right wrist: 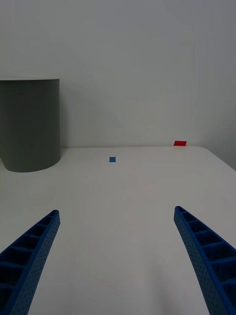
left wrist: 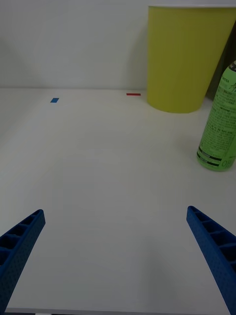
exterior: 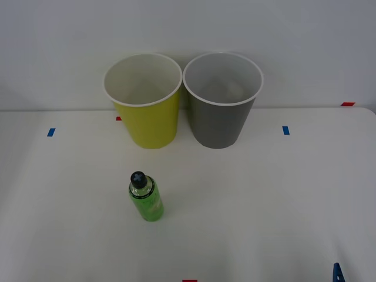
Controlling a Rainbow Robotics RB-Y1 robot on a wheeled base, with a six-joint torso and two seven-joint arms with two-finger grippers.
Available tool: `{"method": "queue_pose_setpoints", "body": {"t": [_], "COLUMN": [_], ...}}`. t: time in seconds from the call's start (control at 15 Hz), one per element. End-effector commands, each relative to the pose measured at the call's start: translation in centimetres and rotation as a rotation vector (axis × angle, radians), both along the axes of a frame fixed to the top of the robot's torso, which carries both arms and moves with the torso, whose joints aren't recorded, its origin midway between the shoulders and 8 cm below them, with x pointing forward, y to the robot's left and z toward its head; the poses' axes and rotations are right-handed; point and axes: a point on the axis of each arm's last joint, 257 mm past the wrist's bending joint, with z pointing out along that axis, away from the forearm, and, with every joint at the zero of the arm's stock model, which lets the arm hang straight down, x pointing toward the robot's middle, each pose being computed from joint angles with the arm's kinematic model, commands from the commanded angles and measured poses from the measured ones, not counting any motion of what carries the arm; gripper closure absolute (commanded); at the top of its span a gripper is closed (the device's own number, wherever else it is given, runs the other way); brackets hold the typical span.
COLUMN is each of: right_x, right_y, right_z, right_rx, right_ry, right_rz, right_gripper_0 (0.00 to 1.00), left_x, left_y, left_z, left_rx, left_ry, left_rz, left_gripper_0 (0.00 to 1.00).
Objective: Put cans in the gray bin and PET bottles in the light green bin.
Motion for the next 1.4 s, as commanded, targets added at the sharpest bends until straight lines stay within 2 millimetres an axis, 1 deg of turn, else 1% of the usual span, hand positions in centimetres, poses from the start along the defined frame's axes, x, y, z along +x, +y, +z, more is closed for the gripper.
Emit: {"method": "queue_pose_setpoints", "body": {"t": [0.07, 1.4], "right_x": [0.00, 0.00], "right_y": [0.00, 0.00], "right_z": [0.00, 0.00], "right_rx": [0.000, 0.000], "right_ry": [0.000, 0.000], "right_rz": [0.000, 0.000], "right_gripper_0": [0.21, 0.21], "left_x": [0.00, 0.00], "left_y": [0.00, 0.00], "left_z": [0.00, 0.00], "left_rx": [0.000, 0.000], "left_ry": [0.000, 0.000], "left_rz": [0.000, 0.000], "left_gripper_0": [0.00, 0.00]}}
